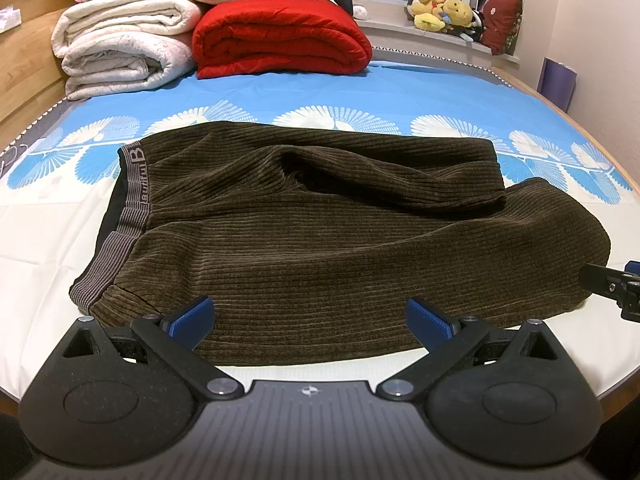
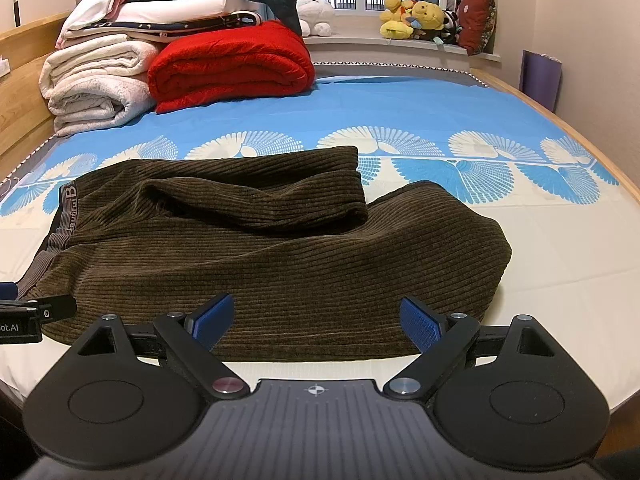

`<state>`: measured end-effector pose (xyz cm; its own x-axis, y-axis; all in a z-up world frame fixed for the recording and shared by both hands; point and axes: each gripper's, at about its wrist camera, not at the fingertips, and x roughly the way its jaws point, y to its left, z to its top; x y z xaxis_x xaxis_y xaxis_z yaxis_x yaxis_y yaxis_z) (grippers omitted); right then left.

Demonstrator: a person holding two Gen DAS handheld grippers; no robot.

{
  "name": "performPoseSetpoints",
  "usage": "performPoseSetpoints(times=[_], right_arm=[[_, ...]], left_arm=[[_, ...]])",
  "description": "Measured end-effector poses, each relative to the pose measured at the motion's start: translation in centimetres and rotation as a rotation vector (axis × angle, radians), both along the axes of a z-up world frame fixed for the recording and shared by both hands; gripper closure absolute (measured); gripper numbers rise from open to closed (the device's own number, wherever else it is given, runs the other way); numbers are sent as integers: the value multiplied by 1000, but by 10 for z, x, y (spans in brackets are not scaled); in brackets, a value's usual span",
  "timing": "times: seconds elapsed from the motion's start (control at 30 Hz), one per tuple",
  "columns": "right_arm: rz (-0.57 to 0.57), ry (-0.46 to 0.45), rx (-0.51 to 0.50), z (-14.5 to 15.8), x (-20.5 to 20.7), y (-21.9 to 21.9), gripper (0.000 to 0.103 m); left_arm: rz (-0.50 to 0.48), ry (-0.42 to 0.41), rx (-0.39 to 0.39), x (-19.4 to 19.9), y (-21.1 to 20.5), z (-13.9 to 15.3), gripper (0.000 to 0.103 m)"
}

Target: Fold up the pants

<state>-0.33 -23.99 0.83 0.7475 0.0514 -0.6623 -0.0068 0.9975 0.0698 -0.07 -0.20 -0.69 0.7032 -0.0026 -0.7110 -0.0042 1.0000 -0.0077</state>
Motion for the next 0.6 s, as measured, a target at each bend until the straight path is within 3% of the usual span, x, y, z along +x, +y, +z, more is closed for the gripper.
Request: performPoseSetpoints(times=[0.6], right_arm=[[-12, -32, 0, -4, 1, -1, 12]], left_arm=[[-5, 17, -1, 2, 0, 0, 1]])
